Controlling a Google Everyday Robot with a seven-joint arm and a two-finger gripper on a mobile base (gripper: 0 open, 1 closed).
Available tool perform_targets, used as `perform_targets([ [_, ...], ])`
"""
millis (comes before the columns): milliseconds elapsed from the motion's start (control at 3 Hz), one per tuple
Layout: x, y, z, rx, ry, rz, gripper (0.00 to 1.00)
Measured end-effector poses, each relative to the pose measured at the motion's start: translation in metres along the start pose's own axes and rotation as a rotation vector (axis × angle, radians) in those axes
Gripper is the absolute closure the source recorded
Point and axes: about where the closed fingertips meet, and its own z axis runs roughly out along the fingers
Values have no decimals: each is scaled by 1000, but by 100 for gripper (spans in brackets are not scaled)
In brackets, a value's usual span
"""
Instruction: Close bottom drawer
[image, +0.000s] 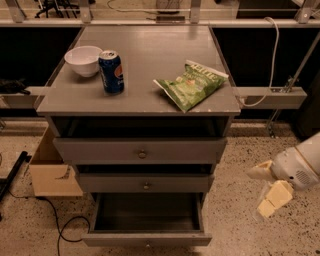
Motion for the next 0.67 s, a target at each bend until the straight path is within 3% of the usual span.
perform_targets([
  [333, 35, -10, 14, -22, -223, 169, 0],
  [667, 70, -32, 40, -77, -394, 332, 0],
])
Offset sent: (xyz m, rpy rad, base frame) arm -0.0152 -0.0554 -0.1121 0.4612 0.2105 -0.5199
